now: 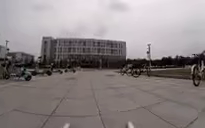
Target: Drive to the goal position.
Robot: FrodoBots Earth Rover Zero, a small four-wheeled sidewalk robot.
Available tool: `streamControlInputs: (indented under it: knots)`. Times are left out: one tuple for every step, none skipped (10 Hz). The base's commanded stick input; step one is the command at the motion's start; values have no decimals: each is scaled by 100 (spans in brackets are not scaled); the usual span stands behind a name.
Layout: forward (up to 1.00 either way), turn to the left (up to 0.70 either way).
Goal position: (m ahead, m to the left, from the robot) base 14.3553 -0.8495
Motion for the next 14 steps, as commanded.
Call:
streamControlInputs:
  knots:
    - [85, 0]
    - [85, 0]
    - [85, 0]
    - [85, 0]
    - [85, 0]
    - [85, 0]
    - [85, 0]
    - [85, 0]
    - [85, 0]
    - [85, 0]
    - [85, 0]
    - [85, 0]
    - [85, 0]
    - [85, 0]
